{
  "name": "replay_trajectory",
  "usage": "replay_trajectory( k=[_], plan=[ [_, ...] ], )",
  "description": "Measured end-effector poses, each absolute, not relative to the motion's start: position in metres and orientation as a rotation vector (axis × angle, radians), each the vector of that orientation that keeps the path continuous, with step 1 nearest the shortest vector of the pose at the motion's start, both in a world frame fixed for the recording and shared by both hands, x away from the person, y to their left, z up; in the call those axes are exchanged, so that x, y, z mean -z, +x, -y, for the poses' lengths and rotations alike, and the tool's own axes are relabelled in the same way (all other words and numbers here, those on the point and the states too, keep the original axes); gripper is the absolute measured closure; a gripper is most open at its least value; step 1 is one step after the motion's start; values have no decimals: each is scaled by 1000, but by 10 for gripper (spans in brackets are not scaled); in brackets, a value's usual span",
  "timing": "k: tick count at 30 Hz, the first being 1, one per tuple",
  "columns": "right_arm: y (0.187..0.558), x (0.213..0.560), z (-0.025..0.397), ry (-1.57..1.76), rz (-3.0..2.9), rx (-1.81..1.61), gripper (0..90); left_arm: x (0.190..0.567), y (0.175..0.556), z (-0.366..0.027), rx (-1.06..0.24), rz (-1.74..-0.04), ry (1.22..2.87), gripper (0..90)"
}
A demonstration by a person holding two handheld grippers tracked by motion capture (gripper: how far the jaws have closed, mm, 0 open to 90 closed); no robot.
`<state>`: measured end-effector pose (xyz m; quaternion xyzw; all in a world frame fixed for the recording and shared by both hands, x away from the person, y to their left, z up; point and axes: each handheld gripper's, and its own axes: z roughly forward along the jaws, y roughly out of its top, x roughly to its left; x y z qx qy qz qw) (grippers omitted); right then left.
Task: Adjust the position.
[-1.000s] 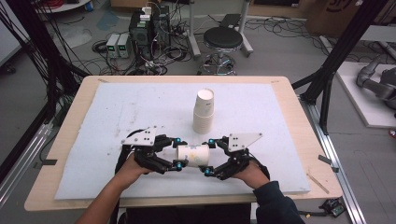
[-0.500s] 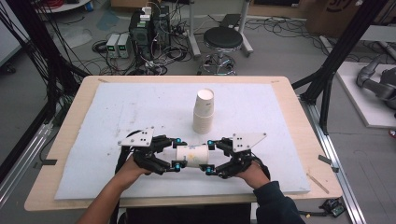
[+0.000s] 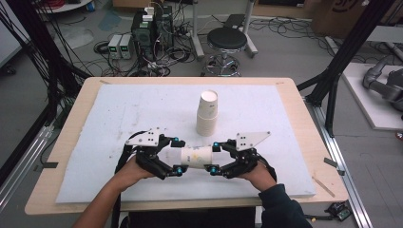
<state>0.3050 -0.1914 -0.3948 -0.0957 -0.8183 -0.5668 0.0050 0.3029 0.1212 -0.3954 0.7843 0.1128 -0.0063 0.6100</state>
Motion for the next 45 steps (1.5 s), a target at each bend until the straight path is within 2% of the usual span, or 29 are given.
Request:
replay_trajectory(
  k=[6,13,45],
  plan=[
    [309,391,189,-320,2674,1644,345,388,303,-121,-43,-238,1941,147],
    [312,381,180,-294,2756,1524,345,383,306,-121,-79,-242,2004,149],
    [322,356,144,-155,3000,1116,346,384,312,-102,-86,-211,2235,185]
  ],
)
